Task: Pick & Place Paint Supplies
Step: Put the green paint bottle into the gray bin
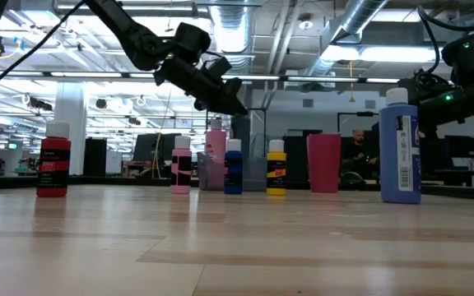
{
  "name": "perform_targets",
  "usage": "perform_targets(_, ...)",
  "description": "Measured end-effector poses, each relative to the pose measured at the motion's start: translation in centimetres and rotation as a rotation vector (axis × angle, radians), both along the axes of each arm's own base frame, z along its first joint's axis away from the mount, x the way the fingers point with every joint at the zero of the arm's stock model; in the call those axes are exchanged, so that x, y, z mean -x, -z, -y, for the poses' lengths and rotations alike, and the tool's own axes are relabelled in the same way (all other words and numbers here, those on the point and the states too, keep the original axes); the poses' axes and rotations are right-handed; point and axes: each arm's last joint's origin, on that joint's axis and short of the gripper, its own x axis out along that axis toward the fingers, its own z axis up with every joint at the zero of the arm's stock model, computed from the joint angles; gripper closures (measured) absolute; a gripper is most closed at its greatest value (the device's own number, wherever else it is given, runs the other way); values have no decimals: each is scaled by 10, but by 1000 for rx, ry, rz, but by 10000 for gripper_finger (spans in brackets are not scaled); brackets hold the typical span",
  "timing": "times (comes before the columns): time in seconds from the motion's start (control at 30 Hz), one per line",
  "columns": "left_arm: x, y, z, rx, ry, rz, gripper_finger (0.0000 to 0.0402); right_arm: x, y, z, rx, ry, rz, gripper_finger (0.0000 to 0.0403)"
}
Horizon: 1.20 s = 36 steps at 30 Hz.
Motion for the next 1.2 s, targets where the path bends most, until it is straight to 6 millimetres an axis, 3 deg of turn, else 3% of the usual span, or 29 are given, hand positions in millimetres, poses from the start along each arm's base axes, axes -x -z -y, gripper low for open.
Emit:
perform_targets(0.37, -10, 27, -4, 20, 3, -34, 313, 0, 0, 0, 0, 0, 0, 394)
perform_targets(0.87, -9, 28, -8, -8, -38, -42, 301, 0, 0, 0, 0, 0, 0, 394)
perform_targets(1.2, -9, 28, -8, -19, -63, -47, 218, 0, 0, 0, 0, 0, 0, 394)
